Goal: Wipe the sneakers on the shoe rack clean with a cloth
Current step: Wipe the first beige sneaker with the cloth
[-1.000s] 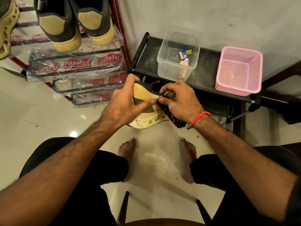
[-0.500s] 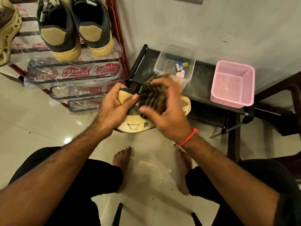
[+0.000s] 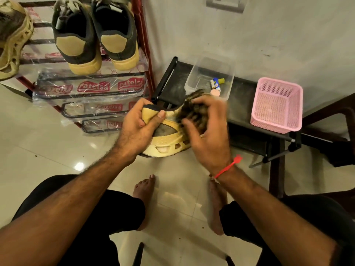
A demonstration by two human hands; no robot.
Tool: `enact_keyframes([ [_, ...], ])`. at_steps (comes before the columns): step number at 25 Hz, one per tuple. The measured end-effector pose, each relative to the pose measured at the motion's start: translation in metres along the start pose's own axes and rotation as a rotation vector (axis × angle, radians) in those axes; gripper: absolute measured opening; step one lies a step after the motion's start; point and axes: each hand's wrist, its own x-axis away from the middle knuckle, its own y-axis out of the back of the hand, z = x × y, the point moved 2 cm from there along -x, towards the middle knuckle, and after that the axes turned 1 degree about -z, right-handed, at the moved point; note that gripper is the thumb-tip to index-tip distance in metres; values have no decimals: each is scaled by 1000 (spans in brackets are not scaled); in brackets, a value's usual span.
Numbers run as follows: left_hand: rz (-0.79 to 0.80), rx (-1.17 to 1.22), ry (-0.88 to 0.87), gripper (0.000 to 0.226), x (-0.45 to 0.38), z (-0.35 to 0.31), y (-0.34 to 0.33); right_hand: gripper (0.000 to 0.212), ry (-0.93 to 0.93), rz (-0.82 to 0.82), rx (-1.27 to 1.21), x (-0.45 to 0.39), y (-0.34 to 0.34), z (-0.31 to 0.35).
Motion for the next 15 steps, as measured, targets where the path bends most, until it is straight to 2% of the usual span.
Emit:
enact_keyframes([
  [2,87,171,34,14,2,-1,-7,48,194,129,-86,18,-18,32],
  [4,100,153,-5,18,1,1,-7,51,292,139,8,9,-14,26],
  [6,75,52,-56,17,2,-1,-4,49,216,53,122,-9,0,-6],
  [9,35,39,-47,21,3,-4,-2,42,-51,-97,255,-33,31,-50],
  [11,40,38,-27,22,4,-3,-3,40,-114,-154,244,-32,34,-50],
  [13,60,43,-11,20,5,0,-5,40,29,-99,159,-16,13,-20],
  [15,73,43,-17,14,3,5,-5,39,245,70,99,7,-12,13],
])
